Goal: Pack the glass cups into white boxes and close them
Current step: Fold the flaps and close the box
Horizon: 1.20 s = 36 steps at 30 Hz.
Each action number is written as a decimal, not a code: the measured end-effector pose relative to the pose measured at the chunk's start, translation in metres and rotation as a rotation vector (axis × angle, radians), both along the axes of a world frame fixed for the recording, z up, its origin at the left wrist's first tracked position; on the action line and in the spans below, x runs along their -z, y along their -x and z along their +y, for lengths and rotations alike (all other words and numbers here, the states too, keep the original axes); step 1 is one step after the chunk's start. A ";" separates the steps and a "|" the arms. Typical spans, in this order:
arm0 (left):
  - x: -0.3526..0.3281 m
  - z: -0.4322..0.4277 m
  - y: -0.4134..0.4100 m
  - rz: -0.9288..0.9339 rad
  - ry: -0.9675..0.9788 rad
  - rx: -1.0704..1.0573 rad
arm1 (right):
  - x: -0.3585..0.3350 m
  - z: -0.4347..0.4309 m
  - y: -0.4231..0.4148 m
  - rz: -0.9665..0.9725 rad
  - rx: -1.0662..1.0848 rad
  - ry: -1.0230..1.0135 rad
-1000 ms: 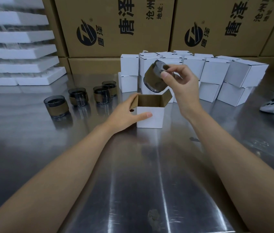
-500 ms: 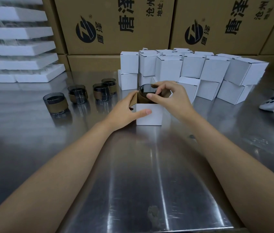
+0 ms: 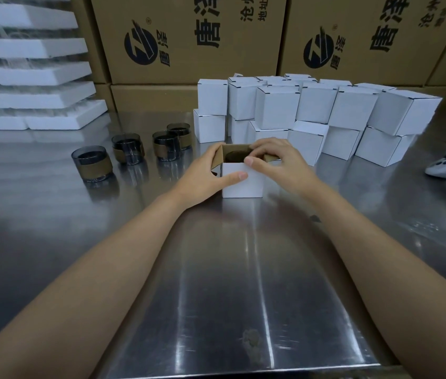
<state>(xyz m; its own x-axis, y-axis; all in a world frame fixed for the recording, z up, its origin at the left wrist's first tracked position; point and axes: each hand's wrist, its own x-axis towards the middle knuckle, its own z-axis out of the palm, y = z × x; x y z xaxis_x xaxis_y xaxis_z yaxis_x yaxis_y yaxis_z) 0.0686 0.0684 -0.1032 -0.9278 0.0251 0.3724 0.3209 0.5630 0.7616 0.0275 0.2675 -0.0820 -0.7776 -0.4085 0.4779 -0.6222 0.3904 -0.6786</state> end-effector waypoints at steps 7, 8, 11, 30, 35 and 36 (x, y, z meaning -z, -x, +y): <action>-0.001 -0.001 0.000 -0.051 -0.015 0.024 | 0.008 -0.004 0.004 -0.302 0.130 0.605; -0.002 -0.001 -0.001 -0.052 -0.020 0.027 | 0.006 -0.004 0.006 -0.380 0.135 0.693; -0.003 -0.001 -0.001 -0.050 -0.028 0.029 | 0.004 -0.005 0.006 -0.422 0.085 0.735; -0.010 -0.009 0.012 -0.047 -0.680 -0.204 | 0.009 -0.028 0.005 -0.740 0.026 0.545; -0.010 0.004 0.008 0.066 -0.656 -0.188 | 0.009 -0.028 0.005 -0.735 0.065 0.511; -0.011 0.011 0.007 0.109 -0.681 -0.186 | 0.009 -0.028 0.004 -0.725 0.070 0.504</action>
<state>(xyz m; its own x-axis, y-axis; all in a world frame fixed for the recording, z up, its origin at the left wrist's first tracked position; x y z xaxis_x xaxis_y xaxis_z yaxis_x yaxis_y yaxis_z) 0.0613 0.0795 -0.0925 -0.8510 -0.4005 0.3397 0.3598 0.0266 0.9327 0.0232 0.2392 -0.0913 -0.9744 -0.2227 -0.0320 0.0420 -0.0402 -0.9983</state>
